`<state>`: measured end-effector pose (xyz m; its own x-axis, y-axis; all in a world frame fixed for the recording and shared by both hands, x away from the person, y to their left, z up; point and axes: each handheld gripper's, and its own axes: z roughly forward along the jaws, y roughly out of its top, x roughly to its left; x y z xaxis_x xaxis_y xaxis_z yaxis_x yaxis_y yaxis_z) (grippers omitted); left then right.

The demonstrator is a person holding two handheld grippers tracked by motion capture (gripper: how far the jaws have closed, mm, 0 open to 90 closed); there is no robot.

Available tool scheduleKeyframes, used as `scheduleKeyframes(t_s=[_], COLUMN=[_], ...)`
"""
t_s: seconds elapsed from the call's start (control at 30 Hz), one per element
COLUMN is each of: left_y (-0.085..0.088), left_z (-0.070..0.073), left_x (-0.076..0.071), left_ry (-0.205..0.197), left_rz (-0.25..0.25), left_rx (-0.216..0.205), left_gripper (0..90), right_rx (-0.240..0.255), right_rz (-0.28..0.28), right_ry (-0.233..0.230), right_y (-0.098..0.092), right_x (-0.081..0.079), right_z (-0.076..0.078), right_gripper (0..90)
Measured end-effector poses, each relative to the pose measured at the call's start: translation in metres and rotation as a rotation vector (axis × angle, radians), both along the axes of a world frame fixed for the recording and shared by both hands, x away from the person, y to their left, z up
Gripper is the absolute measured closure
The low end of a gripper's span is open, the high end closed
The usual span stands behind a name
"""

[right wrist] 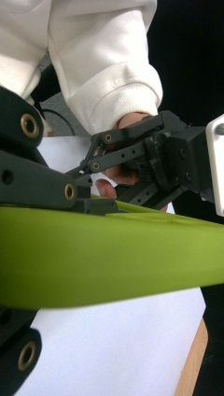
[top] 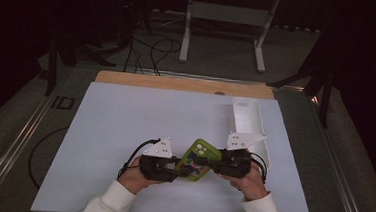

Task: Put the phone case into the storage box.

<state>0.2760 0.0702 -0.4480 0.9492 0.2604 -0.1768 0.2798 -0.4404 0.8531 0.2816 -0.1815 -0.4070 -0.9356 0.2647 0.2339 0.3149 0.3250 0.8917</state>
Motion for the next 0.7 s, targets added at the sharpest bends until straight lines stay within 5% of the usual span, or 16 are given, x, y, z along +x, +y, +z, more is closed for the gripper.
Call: scheduleKeyframes(t_s=[0.33, 0.7], left_y=[-0.0012, 0.0013], left_z=[-0.0043, -0.0011], left_x=[-0.0006, -0.0028], left_ry=[-0.002, -0.044], left_rz=[-0.02, 0.013], left_rx=[0.014, -0.01], left_gripper=[77.1, 77.4], right_rx=[-0.004, -0.007], right_rz=[0.015, -0.073], right_ry=[-0.007, 0.0], right_y=[0.0017, 0.001], right_x=[0.0012, 0.0028], right_z=[0.002, 0.0003], right_gripper=[81.5, 37.6])
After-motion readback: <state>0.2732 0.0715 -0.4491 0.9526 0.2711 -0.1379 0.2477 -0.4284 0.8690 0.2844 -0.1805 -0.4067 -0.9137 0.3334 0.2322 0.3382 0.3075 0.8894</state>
